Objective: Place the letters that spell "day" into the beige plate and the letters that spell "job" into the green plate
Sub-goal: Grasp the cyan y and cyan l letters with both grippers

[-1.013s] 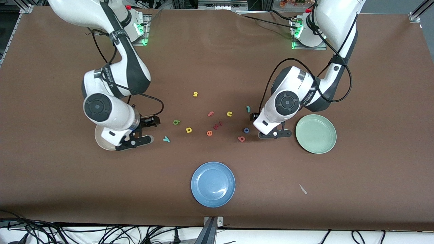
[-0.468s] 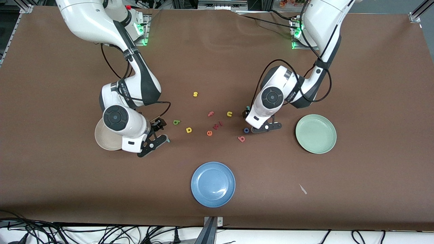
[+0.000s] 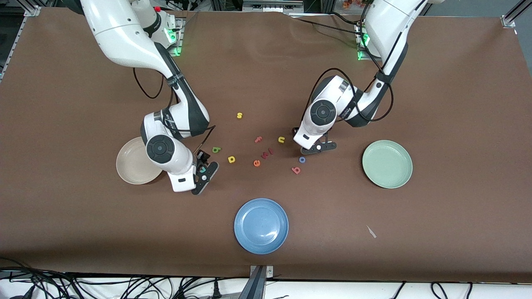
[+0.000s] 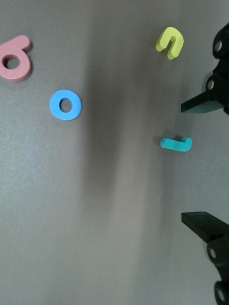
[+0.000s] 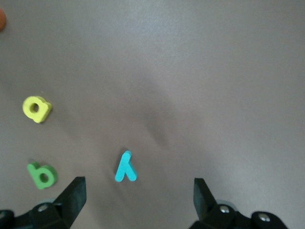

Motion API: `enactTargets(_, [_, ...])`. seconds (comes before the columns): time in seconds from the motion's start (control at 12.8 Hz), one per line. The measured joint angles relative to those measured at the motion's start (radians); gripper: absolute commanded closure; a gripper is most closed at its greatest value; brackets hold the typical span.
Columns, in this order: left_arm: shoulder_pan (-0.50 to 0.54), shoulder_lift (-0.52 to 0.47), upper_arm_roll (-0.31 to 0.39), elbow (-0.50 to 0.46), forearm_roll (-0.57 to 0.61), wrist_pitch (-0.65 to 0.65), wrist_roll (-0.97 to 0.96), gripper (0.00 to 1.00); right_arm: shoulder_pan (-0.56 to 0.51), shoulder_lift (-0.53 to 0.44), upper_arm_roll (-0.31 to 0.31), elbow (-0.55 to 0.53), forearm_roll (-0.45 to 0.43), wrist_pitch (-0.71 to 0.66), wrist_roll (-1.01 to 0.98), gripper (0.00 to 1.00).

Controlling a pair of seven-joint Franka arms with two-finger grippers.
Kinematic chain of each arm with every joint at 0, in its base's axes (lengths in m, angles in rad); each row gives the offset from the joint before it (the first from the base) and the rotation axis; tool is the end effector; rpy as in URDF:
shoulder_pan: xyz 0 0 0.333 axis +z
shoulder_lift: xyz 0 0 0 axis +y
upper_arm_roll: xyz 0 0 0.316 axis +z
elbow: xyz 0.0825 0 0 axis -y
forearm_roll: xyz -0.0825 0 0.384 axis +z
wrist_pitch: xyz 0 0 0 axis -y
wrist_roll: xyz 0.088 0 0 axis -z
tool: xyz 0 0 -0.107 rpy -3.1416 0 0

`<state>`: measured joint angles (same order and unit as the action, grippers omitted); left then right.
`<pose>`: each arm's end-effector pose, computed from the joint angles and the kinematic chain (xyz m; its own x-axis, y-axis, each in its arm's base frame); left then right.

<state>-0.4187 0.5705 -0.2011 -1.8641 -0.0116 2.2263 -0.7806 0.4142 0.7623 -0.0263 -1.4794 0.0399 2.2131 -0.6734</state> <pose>0.5053 -0.3552 0.1996 0.9565 0.1896 -0.2215 0.1815 -0.9818 -0.0569 0.6601 0.2746 0.2211 0.5026 0.8644 -0.0140 0.8640 -0.5028 -0.0279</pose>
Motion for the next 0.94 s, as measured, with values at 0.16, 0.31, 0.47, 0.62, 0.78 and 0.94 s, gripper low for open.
enactTargets(0.16, [-0.001,0.001,0.0,-0.039,0.0,0.071,0.0,0.45,0.001,0.024,0.0,0.0,-0.001,0.028,-0.048,0.0])
enactTargets(0.31, [-0.001,0.002,0.0,-0.058,0.0,0.094,0.0,0.5,0.005,0.042,0.0,0.0,-0.001,0.054,-0.079,0.01])
enactTargets(0.47, [-0.001,0.003,0.0,-0.063,0.0,0.098,0.0,0.52,0.01,0.055,0.0,0.0,-0.002,0.061,-0.088,0.03])
enactTargets(0.62, [-0.001,0.005,0.0,-0.064,0.0,0.105,0.0,0.55,0.011,0.062,0.0,-0.002,-0.002,0.061,-0.097,0.05])
enactTargets(0.78, [-0.002,0.011,0.0,-0.065,0.0,0.117,0.0,0.56,0.012,0.062,0.0,-0.009,-0.003,0.06,-0.115,0.12])
enactTargets(0.94, [-0.004,0.02,-0.001,-0.065,0.0,0.128,0.0,0.67,0.012,0.062,0.0,-0.019,-0.004,0.06,-0.148,0.25])
